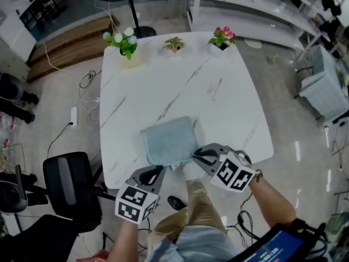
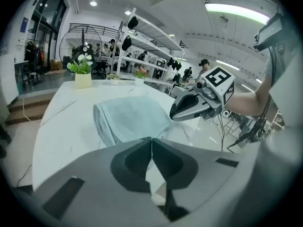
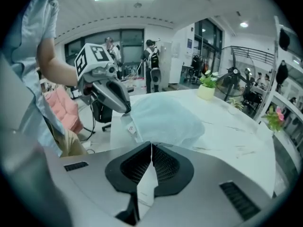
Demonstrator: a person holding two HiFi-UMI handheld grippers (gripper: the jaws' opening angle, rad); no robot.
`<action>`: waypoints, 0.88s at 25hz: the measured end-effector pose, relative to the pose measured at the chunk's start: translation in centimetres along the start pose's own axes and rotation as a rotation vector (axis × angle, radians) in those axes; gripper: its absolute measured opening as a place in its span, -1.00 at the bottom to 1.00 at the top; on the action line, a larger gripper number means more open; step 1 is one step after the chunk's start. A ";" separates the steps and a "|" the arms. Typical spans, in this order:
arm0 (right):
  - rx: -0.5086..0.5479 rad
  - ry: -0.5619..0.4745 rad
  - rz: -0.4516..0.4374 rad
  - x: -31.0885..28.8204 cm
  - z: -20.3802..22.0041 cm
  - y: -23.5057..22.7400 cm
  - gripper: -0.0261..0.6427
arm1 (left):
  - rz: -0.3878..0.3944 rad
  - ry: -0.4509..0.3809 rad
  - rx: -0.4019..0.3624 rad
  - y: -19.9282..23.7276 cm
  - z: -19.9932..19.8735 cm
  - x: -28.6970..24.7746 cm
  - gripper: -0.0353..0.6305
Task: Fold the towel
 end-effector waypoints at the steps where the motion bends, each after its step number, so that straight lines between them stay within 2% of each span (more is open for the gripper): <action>1: -0.038 -0.030 0.019 0.9 -0.4 -0.1 -0.84 | -0.009 -0.017 -0.003 -0.1 -0.5 1.0 -0.87; 5: -0.148 -0.190 0.130 4.9 -4.0 -0.6 -0.83 | -0.075 -0.144 0.003 0.0 -3.5 5.6 -0.87; 10: -0.183 -0.449 0.310 11.0 -11.9 -0.5 -0.82 | -0.231 -0.434 0.041 0.7 -11.7 13.0 -0.87; 16: -0.053 -0.690 0.478 17.7 -23.0 1.2 -0.82 | -0.424 -0.756 0.023 0.9 -21.2 22.4 -0.87; 19: -0.008 -0.753 0.536 19.4 -25.3 2.8 -0.84 | -0.511 -0.842 0.013 1.2 -23.0 25.8 -0.87; 22: 0.006 -0.774 0.554 19.8 -25.4 3.5 -0.87 | -0.559 -0.893 -0.001 1.0 -23.4 27.2 -0.87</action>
Point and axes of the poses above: the fingertips, and each gripper's own axes: x backward along the fingers, y to its left, z out of its underside, the point moved 3 cm from there along x, backward along the fingers, and after that the axes turned 10 degrees about -z, right-handed, at the moved point
